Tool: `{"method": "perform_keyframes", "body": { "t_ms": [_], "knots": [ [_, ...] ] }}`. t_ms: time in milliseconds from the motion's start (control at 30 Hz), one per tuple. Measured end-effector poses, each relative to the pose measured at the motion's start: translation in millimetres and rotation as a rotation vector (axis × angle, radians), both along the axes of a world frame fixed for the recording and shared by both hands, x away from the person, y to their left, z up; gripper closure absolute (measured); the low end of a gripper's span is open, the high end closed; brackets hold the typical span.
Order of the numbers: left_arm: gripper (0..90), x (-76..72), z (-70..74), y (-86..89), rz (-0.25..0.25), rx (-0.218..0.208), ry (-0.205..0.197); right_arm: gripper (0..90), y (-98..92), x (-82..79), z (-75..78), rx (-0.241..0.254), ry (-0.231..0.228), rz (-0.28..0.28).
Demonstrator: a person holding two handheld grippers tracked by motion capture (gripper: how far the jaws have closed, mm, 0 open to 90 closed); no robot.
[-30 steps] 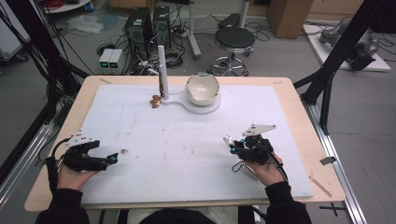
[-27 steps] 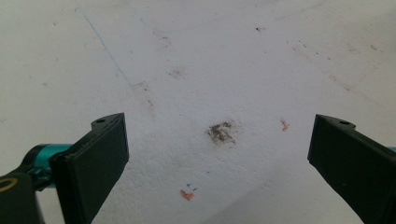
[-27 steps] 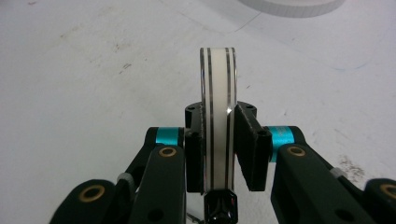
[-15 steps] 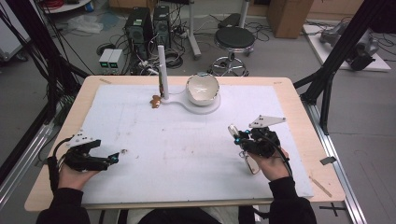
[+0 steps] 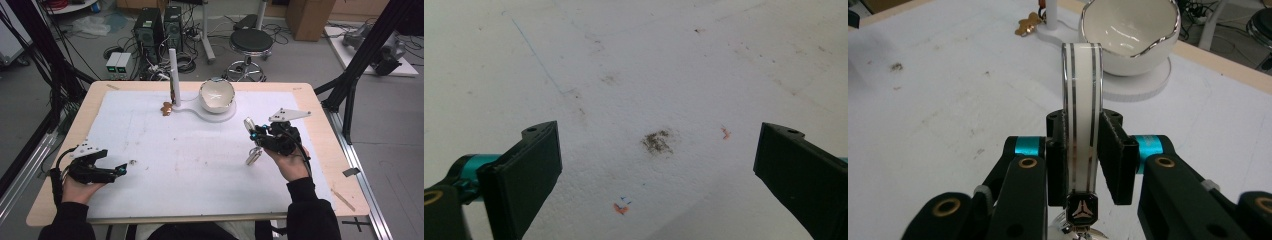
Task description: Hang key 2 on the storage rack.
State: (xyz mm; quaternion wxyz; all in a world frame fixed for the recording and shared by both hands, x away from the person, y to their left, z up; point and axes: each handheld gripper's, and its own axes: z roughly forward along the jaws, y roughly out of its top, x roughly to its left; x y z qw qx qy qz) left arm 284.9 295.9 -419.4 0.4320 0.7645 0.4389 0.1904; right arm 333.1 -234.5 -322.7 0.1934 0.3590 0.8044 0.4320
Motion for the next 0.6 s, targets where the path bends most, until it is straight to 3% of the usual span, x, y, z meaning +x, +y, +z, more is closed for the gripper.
{"method": "perform_keyframes", "body": {
  "t_ms": [267, 600],
  "knots": [
    [5.7, 0.2, 0.1, 0.8, 0.001, 0.000, 0.000, 74.8, 5.7, 10.3, 12.7, 0.022, -0.008, 0.004],
    [5.7, -0.2, -0.1, 0.3, -0.008, -0.005, 0.000, 74.7, 28.3, 34.6, 25.4, 0.002, 0.007, 0.018]
  ]
}}
